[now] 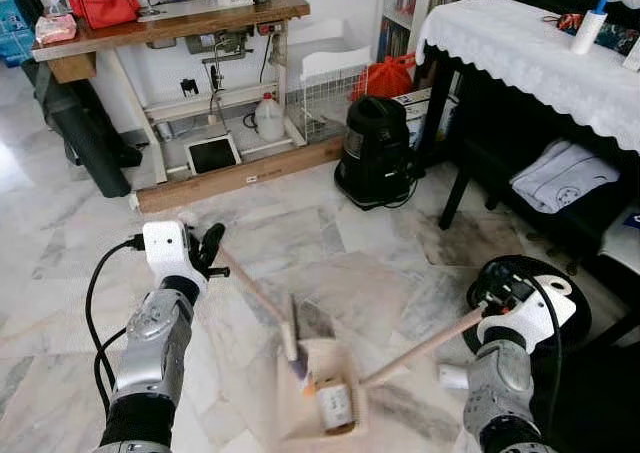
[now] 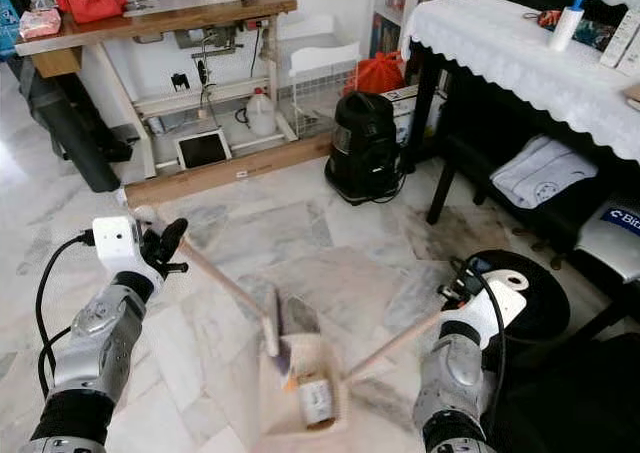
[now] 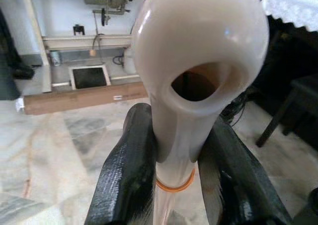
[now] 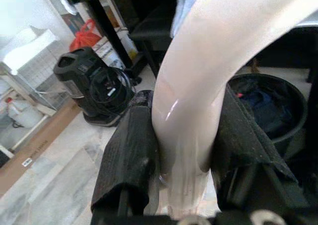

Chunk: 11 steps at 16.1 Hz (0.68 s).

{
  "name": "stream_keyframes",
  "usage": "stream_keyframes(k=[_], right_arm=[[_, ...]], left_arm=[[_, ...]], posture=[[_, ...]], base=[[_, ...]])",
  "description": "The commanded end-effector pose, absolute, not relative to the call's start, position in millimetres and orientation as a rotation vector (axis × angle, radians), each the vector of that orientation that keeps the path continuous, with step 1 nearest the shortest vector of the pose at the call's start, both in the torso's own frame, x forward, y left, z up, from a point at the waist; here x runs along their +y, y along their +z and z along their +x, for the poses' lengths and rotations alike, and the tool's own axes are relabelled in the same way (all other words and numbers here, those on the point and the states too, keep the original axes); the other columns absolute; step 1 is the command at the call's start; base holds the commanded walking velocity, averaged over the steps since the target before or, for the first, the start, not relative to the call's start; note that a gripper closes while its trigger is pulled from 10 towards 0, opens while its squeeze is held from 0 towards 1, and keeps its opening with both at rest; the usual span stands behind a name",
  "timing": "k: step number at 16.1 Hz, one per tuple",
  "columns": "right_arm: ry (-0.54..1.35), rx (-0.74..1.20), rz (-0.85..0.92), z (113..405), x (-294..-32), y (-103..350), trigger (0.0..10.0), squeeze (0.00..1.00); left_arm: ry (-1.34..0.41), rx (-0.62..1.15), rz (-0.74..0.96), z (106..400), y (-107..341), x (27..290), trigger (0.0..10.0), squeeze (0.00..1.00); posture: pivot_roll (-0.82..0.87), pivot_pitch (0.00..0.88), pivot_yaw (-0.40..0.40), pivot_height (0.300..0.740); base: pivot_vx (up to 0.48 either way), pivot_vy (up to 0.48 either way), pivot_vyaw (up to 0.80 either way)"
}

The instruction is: Sweep floor

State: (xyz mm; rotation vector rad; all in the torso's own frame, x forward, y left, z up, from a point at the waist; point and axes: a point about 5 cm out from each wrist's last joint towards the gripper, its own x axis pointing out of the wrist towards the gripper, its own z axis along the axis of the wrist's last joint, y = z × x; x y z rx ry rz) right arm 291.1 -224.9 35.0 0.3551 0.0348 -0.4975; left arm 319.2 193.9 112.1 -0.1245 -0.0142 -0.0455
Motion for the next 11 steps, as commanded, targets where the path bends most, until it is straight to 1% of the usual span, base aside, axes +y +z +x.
stream_keyframes(k=[1, 5, 6, 9, 11], right_arm=[[-0.491, -0.034, 0.383, 300.1, -226.0, 49.8, 10.0, 0.0], [-0.453, -0.028, 0.381, 299.6, -222.8, 47.8, 10.0, 0.0], [-0.442, -0.024, 0.369, 299.1, -223.4, 47.5, 10.0, 0.0], [-0.438, -0.019, 0.35, 297.3, -225.3, 46.1, 10.0, 0.0], [-0.441, -0.017, 0.349, 295.5, -227.5, 44.9, 10.0, 0.0]], left_arm=[[-0.021, -0.048, -0.098, 319.4, 117.2, 199.1, 10.0, 0.0], [0.072, -0.139, 0.026, 321.4, 131.9, 213.0, 10.0, 0.0], [0.124, -0.208, 0.076, 321.4, 144.5, 221.0, 10.0, 0.0], [0.194, -0.284, 0.078, 323.2, 163.8, 232.5, 10.0, 0.0], [0.143, -0.263, 0.169, 323.7, 159.9, 228.8, 10.0, 0.0]], posture=[[-0.03, 0.0, 0.033, 0.74], [-0.03, 0.0, 0.032, 0.74], [-0.03, 0.0, 0.031, 0.74], [-0.03, 0.0, 0.028, 0.74], [-0.03, 0.0, 0.028, 0.74]], base=[[0.0, 0.0, 0.0], [0.0, 0.0, 0.0], [0.0, 0.0, 0.0], [0.0, 0.0, 0.0], [0.0, 0.0, 0.0]])
